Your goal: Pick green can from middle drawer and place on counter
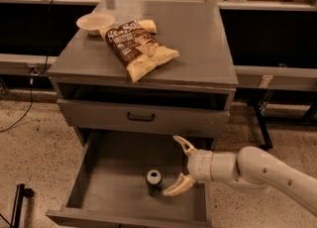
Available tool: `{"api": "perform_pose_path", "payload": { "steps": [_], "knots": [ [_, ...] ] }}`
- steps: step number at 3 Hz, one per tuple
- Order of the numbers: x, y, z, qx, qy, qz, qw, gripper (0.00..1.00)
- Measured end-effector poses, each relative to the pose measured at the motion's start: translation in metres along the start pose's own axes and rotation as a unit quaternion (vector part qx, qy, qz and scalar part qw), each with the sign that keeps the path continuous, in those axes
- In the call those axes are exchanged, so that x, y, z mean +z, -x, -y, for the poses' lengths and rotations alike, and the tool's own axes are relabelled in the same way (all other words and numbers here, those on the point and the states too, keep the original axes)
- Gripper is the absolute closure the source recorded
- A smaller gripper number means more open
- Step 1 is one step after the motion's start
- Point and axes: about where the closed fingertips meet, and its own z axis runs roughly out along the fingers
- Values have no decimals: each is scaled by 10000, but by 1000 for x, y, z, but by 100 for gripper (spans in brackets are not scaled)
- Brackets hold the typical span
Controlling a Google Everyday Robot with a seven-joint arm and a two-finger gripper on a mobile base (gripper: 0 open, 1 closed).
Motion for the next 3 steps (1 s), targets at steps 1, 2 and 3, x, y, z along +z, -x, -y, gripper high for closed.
{"api": "perform_pose_path", "payload": {
  "steps": [1,2,3],
  "knots": [
    [43,-45,23,-56,-405,304,9987,0],
    [59,-68,5,253,-336,474,9980,0],
    [59,-68,4,254,-334,475,9980,0]
  ]
}}
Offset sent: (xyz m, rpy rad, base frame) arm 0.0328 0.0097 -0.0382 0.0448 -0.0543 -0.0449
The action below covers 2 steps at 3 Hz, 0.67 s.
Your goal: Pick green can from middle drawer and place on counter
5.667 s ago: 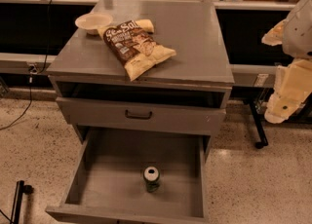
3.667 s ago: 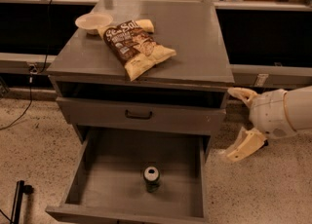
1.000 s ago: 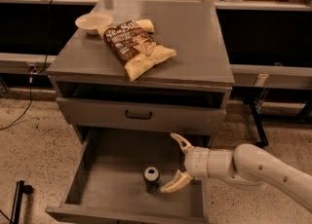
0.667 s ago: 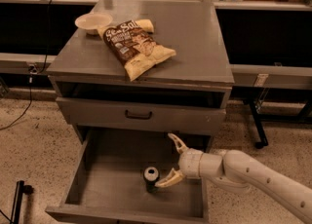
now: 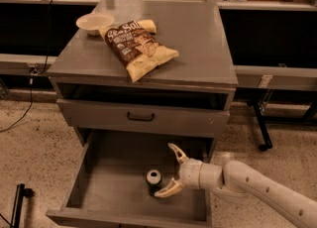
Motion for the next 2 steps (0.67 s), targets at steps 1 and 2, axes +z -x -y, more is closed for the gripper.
{"api": "perform_pose_path", "payload": {
  "steps": [1,2],
  "knots": [
    [16,-19,-19,421,330,-92,9985,0],
    [29,-37,-34,721,494,-286,9958,0]
  ]
}}
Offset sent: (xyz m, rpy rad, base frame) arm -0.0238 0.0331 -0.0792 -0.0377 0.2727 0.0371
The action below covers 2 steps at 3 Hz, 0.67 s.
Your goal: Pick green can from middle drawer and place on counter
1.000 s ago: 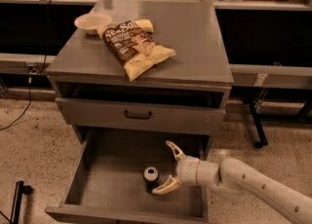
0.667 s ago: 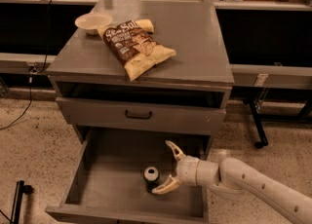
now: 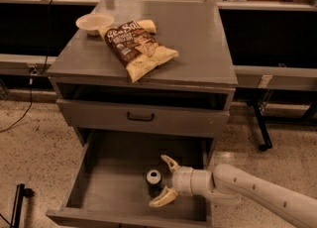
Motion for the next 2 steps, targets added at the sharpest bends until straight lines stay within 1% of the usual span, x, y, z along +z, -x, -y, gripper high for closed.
{"api": "perform_pose_path", "payload": {
  "steps": [1,2],
  "knots": [
    [9,-11,-6,163,17,-145,9998,2],
    [10,-10,-7,154,33,-129,9998,26]
  ]
}}
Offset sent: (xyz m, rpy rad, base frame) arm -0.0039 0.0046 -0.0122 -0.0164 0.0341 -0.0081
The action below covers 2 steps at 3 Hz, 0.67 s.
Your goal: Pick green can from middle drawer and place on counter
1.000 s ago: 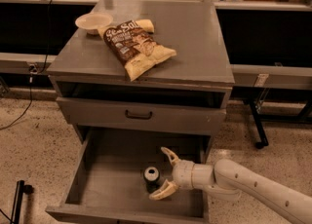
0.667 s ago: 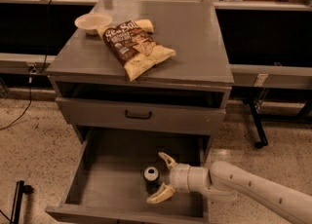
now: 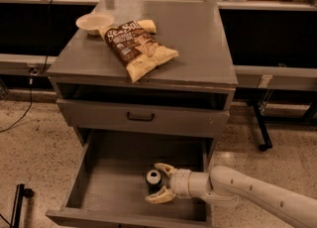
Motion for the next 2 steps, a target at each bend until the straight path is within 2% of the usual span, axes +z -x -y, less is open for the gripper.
{"api": "perform_pose_path", "payload": {
  "steps": [2],
  "knots": [
    [3,1,-2,-2,29,12,10000,70]
  ]
}}
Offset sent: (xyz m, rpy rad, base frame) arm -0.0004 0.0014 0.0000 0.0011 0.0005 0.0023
